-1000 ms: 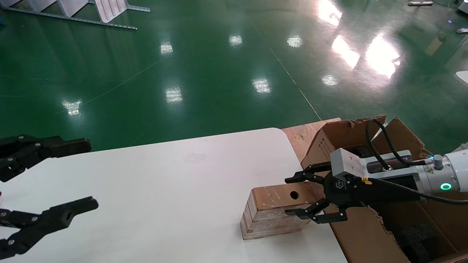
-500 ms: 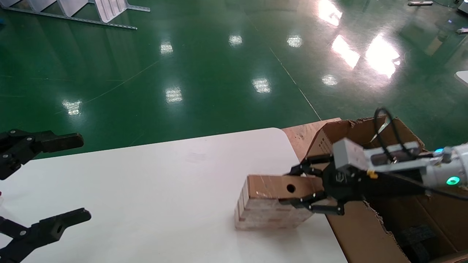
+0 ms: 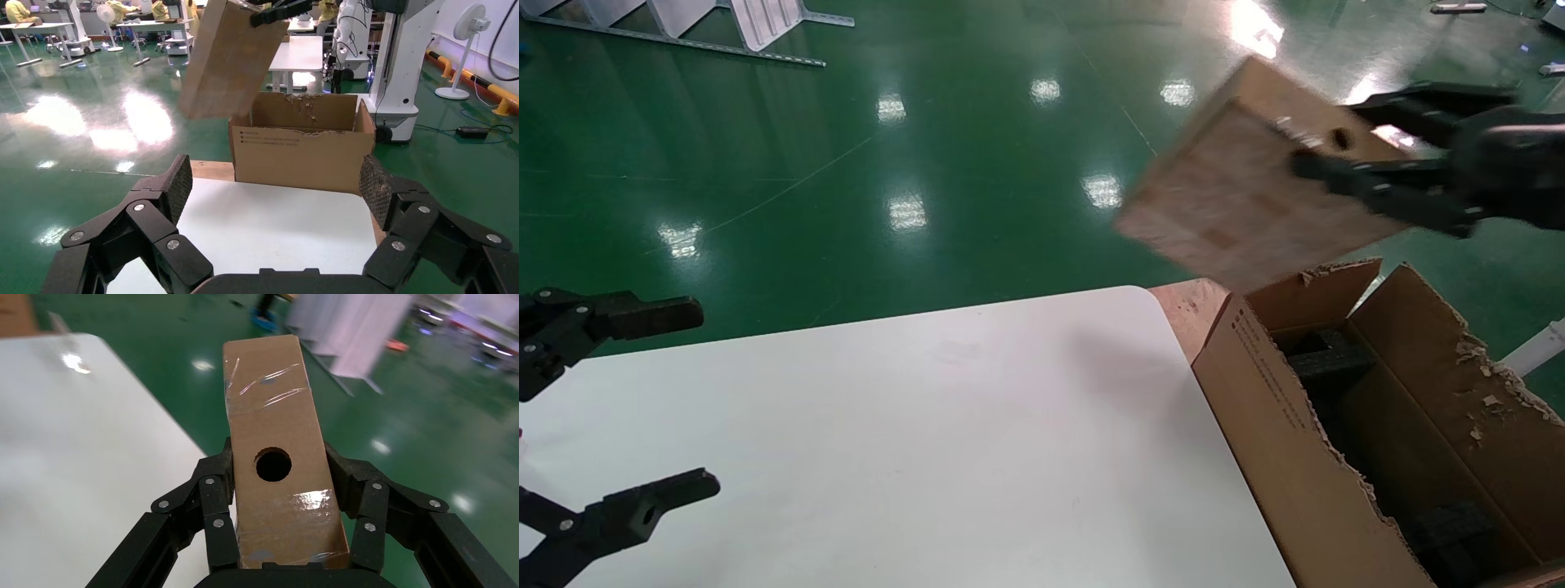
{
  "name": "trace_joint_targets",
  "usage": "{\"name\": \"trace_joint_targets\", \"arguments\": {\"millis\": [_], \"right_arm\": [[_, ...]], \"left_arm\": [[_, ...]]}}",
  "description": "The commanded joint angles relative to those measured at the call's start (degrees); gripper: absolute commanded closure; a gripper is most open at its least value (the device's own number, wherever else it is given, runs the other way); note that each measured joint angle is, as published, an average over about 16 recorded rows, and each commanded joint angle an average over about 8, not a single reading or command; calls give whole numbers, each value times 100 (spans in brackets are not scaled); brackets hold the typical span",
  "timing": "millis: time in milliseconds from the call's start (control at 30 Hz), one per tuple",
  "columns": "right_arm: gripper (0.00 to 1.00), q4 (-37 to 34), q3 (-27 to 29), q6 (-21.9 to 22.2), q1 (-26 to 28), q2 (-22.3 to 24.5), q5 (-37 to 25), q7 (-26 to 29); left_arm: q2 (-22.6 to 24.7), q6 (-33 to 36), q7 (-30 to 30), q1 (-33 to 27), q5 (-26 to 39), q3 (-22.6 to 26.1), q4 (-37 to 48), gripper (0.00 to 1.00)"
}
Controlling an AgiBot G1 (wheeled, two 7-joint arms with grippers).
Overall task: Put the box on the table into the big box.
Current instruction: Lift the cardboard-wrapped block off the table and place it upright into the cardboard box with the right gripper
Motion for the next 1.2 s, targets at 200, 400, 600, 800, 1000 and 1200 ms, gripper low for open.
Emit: {"name": "trace_joint_targets", "arguments": {"millis": [200,400,600,800,1000,1200], "right_arm": [[100,-463,19,108,-103,599,13,-41],[100,-1099,-185,117,-486,873,149,-273],[100,-1893,-409,160,-887,902,418,-607],[100,-2817,-547,114,-1272,735,744,-1032],[100,-3759,-538,74,-1601,497,1030,-1431],[100,-4622,-406,46,-1836,218,1269,-1708]], "left_arm": [[0,0,0,0,0,0,0,100],[0,0,0,0,0,0,0,100],[0,0,0,0,0,1,0,100],[0,0,0,0,0,1,0,100],[0,0,0,0,-1,1,0,100],[0,0,1,0,-1,1,0,100]]}}
